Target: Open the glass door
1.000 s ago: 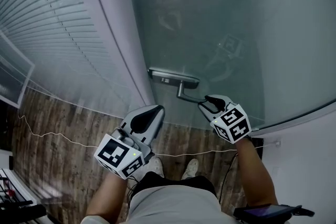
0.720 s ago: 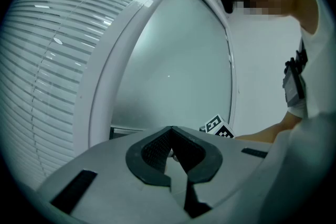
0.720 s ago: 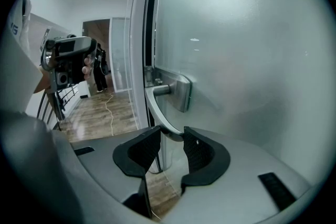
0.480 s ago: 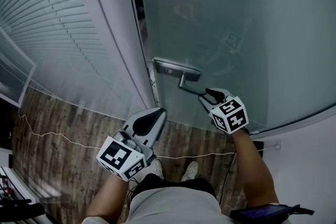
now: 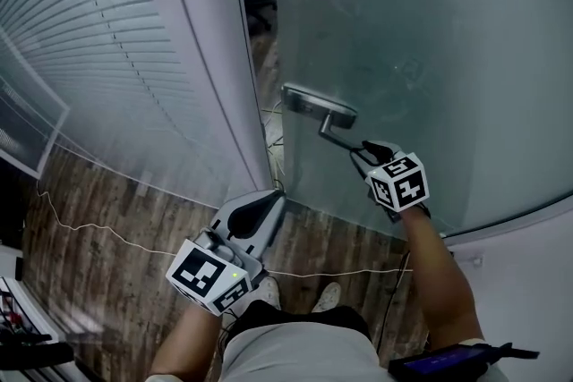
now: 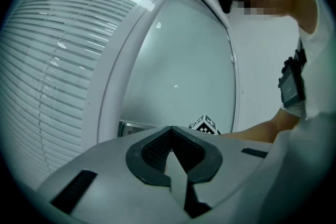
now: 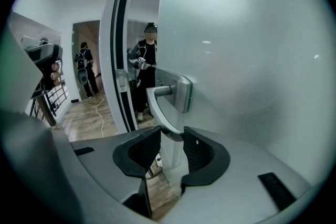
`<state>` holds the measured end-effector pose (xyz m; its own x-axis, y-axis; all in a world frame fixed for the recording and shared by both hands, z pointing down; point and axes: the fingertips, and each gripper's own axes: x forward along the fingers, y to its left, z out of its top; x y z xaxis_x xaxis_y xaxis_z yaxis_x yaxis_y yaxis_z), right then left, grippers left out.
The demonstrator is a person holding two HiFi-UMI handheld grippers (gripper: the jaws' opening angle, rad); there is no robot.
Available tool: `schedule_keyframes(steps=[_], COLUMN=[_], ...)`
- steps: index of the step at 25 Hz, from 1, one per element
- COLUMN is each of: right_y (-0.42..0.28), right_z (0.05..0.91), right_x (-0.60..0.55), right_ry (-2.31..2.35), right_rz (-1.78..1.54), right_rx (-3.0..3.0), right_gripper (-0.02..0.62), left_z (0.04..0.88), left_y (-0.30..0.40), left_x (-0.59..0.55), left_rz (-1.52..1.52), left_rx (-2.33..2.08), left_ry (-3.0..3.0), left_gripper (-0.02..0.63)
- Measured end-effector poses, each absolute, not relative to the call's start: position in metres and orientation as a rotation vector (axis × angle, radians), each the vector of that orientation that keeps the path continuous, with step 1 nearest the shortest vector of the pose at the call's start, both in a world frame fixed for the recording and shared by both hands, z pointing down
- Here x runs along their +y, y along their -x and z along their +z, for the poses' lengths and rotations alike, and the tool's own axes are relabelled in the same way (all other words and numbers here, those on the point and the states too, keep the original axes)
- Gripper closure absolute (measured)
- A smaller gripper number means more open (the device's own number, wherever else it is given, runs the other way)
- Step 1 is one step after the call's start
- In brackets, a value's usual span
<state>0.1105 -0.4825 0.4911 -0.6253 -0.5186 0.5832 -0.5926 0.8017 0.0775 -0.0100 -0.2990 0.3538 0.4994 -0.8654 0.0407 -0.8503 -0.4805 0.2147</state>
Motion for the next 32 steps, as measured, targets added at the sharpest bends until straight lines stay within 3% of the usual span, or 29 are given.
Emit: schedule_keyframes(steps=[12,32], right_y=[-0.109,-0.133], right_z=[0.506,0.510], right_x=[-0.534,-0.633], right_ry=[-0.873,-1.006], right_rz=[0.117,0.110], right_rx=[-2.387,-2.391], right_gripper=[0.460,0.460], left_z=[0.374,0.378], left_y=[0.024,-0.011], left_x=[-0.301,-0.350], left_rz=[-0.099,-0.104], left_rx=[-1.543,-1.569], left_ry=[-2.496,-2.521], left_gripper=[0.606,0.606])
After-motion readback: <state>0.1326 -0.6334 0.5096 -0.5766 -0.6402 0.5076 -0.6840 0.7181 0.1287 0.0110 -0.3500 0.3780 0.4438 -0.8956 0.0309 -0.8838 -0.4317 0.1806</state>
